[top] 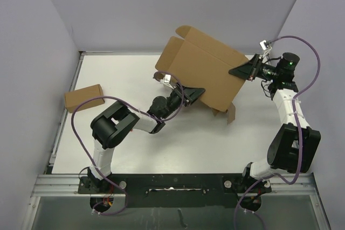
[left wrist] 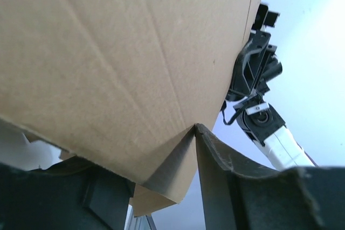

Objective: Fold the paper box

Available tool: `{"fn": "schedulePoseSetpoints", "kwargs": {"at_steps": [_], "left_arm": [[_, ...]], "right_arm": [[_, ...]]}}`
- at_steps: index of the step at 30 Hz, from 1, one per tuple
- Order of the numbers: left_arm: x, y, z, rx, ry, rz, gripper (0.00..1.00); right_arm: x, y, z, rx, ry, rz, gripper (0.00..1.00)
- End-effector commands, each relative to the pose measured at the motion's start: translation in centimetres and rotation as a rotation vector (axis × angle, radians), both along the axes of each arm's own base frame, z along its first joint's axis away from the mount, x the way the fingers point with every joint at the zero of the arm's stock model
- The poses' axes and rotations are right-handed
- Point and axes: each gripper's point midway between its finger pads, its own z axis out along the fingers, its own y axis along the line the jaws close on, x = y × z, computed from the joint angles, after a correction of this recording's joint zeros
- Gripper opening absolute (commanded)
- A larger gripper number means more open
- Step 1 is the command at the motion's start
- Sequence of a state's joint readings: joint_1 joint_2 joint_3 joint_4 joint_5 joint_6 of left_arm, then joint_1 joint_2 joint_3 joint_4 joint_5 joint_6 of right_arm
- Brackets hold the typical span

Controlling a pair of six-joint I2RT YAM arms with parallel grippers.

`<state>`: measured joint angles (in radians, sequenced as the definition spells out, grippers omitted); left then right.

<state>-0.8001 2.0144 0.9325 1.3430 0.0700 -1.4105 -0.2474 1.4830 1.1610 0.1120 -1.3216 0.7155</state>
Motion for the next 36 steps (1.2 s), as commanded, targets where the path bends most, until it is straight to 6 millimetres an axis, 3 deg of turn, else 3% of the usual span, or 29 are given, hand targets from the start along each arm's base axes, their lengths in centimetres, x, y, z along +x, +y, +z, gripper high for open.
{"fn": "schedulePoseSetpoints", "kwargs": {"at_steps": [1,7,13,16,19,22,27,36], "left_arm": [[-2.5,-1.6,2.3,-0.059,-0.083,-0.087,0.44],[-3.2,-1.9,1.9,-0.048,-0.082,-0.093,0.39],[-3.2,-1.9,1.7,-0.046,-0.084,-0.087,0.12],[-3.1,-1.9,1.4,-0.032,-0.089,-0.080,0.08],[-3.2,-1.7,1.6,-0.033,-0.098,-0.077,0.10],[-3.1,-1.0,1.7,-0.034,-0.102,-0.065,0.21],[-1.6,1.9,1.2,-0.008,-0.091,-0.005,0.37],[0.9,6.5,0.6,0.013,-0.070,0.074,0.41]], "right_arm": [[-0.3,0.6,0.4,0.000,-0.027,0.040,0.00],[-0.3,0.6,0.3,-0.001,-0.027,0.038,0.00],[-0.4,0.5,0.4,-0.002,-0.028,0.038,0.00],[-0.4,0.5,0.3,-0.002,-0.027,0.037,0.00],[-0.5,0.6,0.5,-0.002,-0.030,0.040,0.00],[-0.5,0.5,0.6,-0.003,-0.033,0.039,0.00],[-0.7,0.5,0.6,-0.003,-0.035,0.038,0.00],[-0.7,0.5,0.7,-0.004,-0.037,0.039,0.00]]}}
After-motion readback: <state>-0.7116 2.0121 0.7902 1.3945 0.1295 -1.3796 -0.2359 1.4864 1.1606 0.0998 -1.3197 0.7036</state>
